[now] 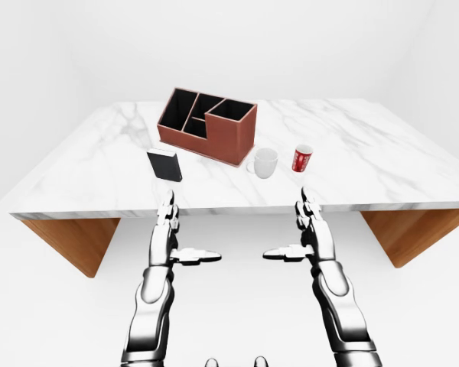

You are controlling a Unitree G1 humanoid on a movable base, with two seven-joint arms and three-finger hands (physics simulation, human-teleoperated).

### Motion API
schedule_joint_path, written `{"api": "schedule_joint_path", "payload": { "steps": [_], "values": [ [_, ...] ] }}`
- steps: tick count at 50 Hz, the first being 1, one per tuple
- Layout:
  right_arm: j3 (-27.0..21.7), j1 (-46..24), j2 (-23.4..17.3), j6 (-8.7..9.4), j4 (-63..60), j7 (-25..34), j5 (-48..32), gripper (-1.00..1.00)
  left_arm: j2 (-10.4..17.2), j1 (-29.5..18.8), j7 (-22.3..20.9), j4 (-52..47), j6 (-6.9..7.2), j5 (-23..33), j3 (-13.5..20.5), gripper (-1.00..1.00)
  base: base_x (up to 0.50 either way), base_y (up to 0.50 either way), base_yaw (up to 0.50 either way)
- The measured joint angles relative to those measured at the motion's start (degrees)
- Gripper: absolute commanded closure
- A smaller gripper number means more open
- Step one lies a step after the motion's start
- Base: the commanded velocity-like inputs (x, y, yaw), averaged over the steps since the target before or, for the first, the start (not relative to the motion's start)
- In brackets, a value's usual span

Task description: Pick up the red mug and place it to the right of the caddy.

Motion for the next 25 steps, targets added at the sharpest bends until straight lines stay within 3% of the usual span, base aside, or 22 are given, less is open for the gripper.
{"api": "schedule_joint_path", "payload": {
  "steps": [13,20,25],
  "values": [
    [-1.5,2.3,-0.6,2.28,-6.5,2.0,0.6,-1.0,0.4,3.4,-2.1,-8.9,3.89,0.2,0.8,-1.0,0.0,0.0,0.0],
    [-2.3,3.7,-0.7,4.17,-10.9,2.7,0.7,-1.0,0.3,5.6,-3.0,-14.9,3.89,0.5,0.8,-1.0,0.0,0.0,0.0],
    [-2.9,4.5,-0.7,4.34,-13.8,3.2,0.7,-1.0,0.3,7.1,-3.6,-19.1,3.89,0.7,0.9,-1.0,0.0,0.0,0.0]
  ]
}}
